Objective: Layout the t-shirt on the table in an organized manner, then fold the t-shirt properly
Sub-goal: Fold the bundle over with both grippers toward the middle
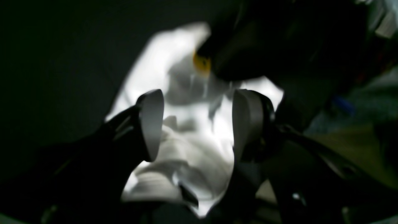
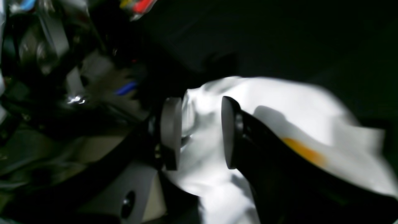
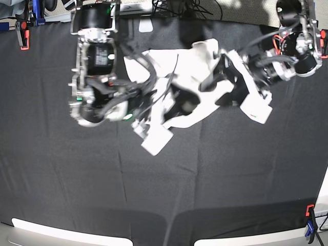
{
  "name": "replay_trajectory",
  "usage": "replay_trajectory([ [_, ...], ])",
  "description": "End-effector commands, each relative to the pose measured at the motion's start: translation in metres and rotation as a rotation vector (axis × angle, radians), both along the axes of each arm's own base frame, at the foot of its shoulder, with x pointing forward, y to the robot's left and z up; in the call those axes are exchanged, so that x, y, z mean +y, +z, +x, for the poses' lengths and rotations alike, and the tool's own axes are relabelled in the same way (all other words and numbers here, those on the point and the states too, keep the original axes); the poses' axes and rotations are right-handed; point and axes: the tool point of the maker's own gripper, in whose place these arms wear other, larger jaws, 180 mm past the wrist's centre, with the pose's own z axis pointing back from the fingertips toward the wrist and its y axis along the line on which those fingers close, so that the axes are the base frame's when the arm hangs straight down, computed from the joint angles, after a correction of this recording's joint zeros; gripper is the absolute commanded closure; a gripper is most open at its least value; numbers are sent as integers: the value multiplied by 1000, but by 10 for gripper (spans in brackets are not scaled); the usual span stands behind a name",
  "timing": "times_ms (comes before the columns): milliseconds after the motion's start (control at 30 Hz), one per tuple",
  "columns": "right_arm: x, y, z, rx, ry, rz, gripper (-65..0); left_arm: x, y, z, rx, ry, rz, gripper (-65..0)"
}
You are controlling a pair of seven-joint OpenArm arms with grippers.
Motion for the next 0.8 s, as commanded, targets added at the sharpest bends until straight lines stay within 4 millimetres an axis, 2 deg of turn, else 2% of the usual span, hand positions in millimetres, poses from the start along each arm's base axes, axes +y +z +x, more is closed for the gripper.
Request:
replay_trajectory([
  [0, -8, 12, 13, -57, -47, 4, -210, -2, 14, 4, -40, 0, -34, -318],
  [133, -54, 18, 53, -163, -294, -14, -210, -19, 7, -19, 53, -115, -52, -318],
  [233, -77, 28, 72, -250, -416, 5, -210, -54, 9, -50, 86, -243, -135, -318],
  [367, -85, 20, 82, -251, -446, -38, -210, -111, 4, -101, 96, -401, -174, -318],
  [433, -84, 12, 88, -223, -443, -37, -210, -127, -6, -114, 74, -438, -108, -318],
  [567, -84, -10, 99, -154, -439, -61, -210, -130, -22, -101, 78, -334, -11, -318],
  [767, -74, -46, 115, -8, -415, -40, -210, -105, -50, -73, 66, -155, 185, -318],
])
